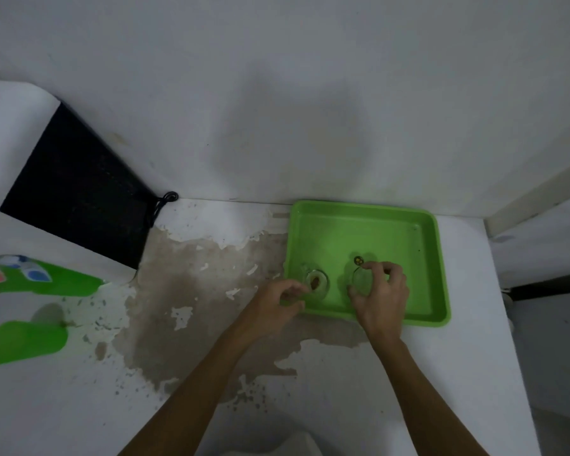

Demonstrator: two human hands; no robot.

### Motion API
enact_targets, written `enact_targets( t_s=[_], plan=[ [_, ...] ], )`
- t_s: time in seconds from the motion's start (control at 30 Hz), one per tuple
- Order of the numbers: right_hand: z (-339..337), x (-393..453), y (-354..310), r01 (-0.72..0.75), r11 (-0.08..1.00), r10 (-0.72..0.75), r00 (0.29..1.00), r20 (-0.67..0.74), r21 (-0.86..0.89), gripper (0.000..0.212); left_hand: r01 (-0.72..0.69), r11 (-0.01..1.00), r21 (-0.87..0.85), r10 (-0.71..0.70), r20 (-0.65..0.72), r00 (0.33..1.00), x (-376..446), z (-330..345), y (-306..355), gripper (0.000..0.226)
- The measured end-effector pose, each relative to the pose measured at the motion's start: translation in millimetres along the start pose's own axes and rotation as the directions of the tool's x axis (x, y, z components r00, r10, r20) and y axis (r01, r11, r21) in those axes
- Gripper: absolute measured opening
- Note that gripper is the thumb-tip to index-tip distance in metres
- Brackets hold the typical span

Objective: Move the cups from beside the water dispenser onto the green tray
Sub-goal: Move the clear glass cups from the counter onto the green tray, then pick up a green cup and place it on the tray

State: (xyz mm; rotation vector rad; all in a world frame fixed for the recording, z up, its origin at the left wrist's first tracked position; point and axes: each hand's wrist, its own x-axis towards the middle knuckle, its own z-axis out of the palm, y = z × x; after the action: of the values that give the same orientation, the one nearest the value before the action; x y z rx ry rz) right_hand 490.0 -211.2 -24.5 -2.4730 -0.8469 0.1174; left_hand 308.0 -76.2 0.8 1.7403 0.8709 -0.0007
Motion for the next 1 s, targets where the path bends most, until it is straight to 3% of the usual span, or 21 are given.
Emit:
enact_targets(
  t_s=[0.13, 0.23, 0.33, 0.47, 0.63, 0.87, 1.0],
  plan=[
    [-7, -14, -17, 0.064, 0.992, -0.057, 0.996, -0.067, 0.112, 0.035, -0.006, 1.0, -0.016, 0.005, -0.041, 0.999, -11, -4, -7, 0.026],
    [-8, -28, -36, 0.096, 0.965, -0.088, 0.995, -0.04, 0.244, 0.022, -0.034, 0.999, -0.034, 0.031, -0.091, 0.995, -25, -11, -16, 0.026],
    [-4, -46, -61, 0.071, 0.942, -0.093, 0.994, 0.053, 0.327, 0.009, -0.033, 0.998, -0.058, 0.026, -0.122, 0.992, -44, -26, -27, 0.022],
    [15, -76, -98, 0.013, 0.924, -0.118, 0.961, 0.25, 0.383, 0.01, -0.012, 0.996, -0.086, -0.004, -0.188, 0.982, -79, -56, -50, 0.02],
    [54, -110, -153, -0.017, 0.908, -0.163, 0.906, 0.391, 0.418, 0.009, 0.027, 0.991, -0.128, -0.06, -0.263, 0.963, -127, -105, -90, 0.022],
    [109, -153, -250, -0.003, 0.886, -0.278, 0.797, 0.536, 0.464, 0.014, 0.09, 0.994, -0.054, -0.105, -0.457, 0.883, -196, -187, -160, 0.022],
    [150, -179, -319, 0.052, 0.884, -0.346, 0.741, 0.575, 0.465, 0.017, 0.163, 0.986, 0.02, -0.117, -0.611, 0.783, -236, -243, -213, 0.013]
  ],
)
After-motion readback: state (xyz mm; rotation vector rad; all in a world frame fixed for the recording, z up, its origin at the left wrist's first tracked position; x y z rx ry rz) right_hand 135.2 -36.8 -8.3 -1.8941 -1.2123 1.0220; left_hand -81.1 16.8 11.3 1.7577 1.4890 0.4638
